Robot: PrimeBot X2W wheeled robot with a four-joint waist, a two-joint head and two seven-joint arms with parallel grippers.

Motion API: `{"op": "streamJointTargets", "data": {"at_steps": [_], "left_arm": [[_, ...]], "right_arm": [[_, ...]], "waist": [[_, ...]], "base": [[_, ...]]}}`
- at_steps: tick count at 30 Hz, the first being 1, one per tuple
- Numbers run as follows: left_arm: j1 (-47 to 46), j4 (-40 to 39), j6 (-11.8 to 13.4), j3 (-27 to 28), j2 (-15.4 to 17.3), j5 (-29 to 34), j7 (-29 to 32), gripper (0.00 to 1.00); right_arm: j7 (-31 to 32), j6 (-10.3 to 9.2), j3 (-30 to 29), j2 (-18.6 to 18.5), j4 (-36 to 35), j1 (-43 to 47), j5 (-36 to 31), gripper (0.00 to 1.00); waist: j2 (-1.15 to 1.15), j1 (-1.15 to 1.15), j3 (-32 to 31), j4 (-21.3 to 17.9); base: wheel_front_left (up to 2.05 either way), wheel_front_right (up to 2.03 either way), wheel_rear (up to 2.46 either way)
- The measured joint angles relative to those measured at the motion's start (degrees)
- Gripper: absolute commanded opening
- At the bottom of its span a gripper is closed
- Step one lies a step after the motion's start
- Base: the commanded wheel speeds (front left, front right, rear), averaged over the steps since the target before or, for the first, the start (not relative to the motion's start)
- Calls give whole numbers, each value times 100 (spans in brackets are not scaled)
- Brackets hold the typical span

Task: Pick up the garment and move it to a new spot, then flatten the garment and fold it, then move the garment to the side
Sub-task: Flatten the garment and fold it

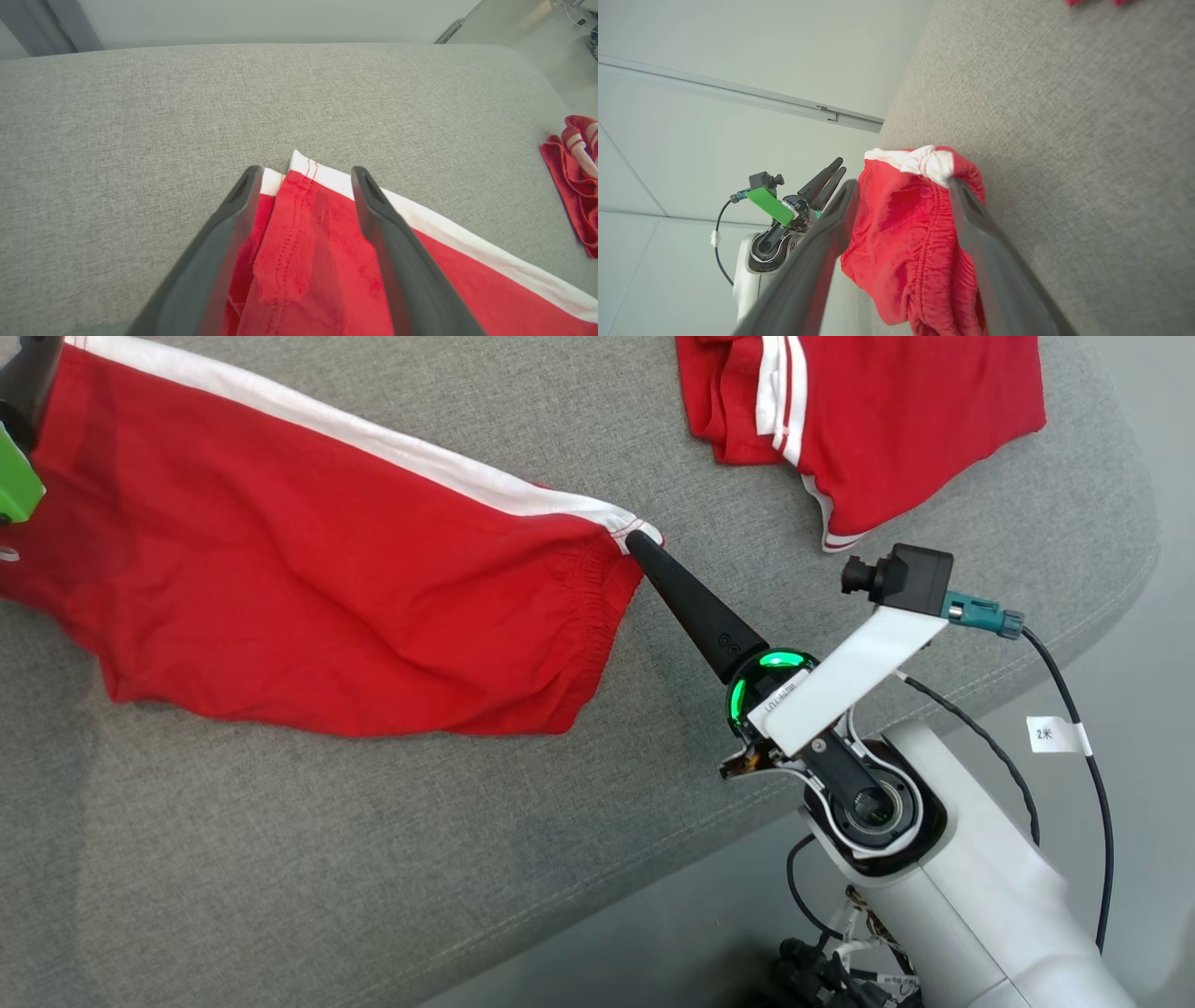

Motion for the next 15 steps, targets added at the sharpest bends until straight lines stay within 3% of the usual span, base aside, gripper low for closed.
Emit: {"op": "streamJointTargets", "data": {"at_steps": [8, 15], "left_arm": [[-8, 365, -1, 63, 2, 302, -472, 100], [58, 408, -225, 67, -116, 311, -1054, 100]], "right_arm": [[-344, -13, -42, -55, 135, 101, -393, 100], [-924, -4, -172, -580, 137, 227, -1344, 100]], "waist": [[0, 0, -280, 62], [0, 0, -556, 145]], "base": [[0, 0, 0], [0, 0, 0]]}}
